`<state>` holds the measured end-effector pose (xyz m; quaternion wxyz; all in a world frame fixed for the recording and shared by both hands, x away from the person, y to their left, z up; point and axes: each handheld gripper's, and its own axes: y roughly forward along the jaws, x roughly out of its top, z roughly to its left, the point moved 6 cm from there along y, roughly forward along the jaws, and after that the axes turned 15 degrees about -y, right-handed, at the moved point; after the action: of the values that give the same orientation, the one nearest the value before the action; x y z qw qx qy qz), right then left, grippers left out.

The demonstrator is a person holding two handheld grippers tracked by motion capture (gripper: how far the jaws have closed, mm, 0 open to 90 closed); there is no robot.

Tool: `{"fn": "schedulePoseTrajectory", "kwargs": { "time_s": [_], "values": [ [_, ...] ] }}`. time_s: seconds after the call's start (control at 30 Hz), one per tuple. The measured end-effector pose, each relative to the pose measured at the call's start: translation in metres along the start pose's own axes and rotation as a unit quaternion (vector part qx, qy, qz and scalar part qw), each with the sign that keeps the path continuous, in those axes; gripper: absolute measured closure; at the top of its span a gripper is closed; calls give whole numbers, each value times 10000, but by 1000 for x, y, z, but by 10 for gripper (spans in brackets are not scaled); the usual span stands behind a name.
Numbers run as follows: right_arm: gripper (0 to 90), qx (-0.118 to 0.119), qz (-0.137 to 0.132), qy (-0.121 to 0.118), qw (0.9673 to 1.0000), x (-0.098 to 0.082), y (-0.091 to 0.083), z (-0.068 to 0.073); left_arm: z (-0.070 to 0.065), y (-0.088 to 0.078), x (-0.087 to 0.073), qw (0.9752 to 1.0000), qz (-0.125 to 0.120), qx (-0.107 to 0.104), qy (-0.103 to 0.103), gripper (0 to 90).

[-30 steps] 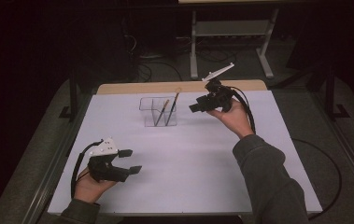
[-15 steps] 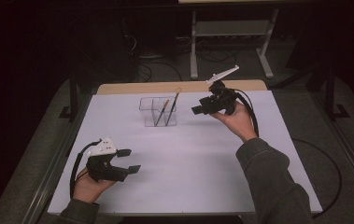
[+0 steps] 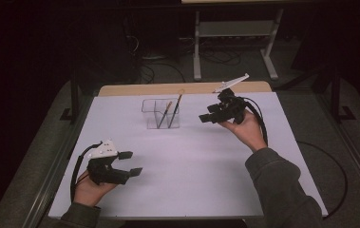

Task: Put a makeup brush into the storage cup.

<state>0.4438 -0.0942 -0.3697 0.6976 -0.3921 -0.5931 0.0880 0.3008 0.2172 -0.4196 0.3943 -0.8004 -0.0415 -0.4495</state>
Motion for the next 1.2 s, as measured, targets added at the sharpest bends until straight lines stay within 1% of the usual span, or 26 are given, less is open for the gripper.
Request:
{"fn": "schedulePoseTrajectory", "kwargs": {
  "time_s": [0.03,0.07,0.1,0.13,0.23,0.27,0.33,0.47,0.5,0.7,0.83,0.87,1.0,1.07,1.1,1.13,1.2],
  "values": [
    [385,-10,-3,55,10000,-1,-1,1,0,0,0,10000,-8,-3,-25,283],
    [382,-25,-26,15,10000,-2,-2,1,0,0,0,10000,-8,3,-50,282],
    [377,-16,-26,57,10000,-4,-4,2,0,0,0,10000,-22,-7,-67,281],
    [374,-29,-12,87,10000,-5,-5,2,1,-1,0,10000,-19,-11,-53,277],
    [365,-73,-65,63,9999,-10,-9,2,2,-1,0,10000,-31,1,-29,273],
    [363,-45,-58,140,9999,-11,-10,3,2,-1,0,10000,-38,3,-49,272],
    [362,-88,-86,84,9999,-15,-13,3,2,-1,0,10000,-24,8,-44,270],
    [358,-105,-100,100,9998,-20,-17,4,2,0,0,10000,-28,22,-60,268],
    [357,-90,-97,144,9998,-21,-19,5,3,0,0,10000,-29,23,-62,268],
    [340,-130,-149,122,9997,-28,-24,7,4,-1,0,10000,-28,51,-54,264],
    [333,-126,-160,169,9997,-32,-27,10,4,-1,0,9999,-30,56,-84,262],
    [330,-117,-168,129,9997,-33,-27,10,4,-1,0,9999,-30,58,-86,262],
    [321,-93,-186,143,9997,-36,-29,12,5,-2,0,9999,-54,54,-95,262],
    [315,-90,-197,130,9997,-37,-30,13,5,-3,0,9999,-50,77,-65,261],
    [312,-92,-203,158,9996,-37,-30,14,5,-3,0,9999,-57,80,-72,261],
    [309,-87,-216,120,9997,-38,-31,14,6,-3,0,9999,-58,84,-90,261],
    [304,-92,-207,139,9996,-39,-31,16,6,-3,0,9999,-68,81,-107,261]
  ]
}}
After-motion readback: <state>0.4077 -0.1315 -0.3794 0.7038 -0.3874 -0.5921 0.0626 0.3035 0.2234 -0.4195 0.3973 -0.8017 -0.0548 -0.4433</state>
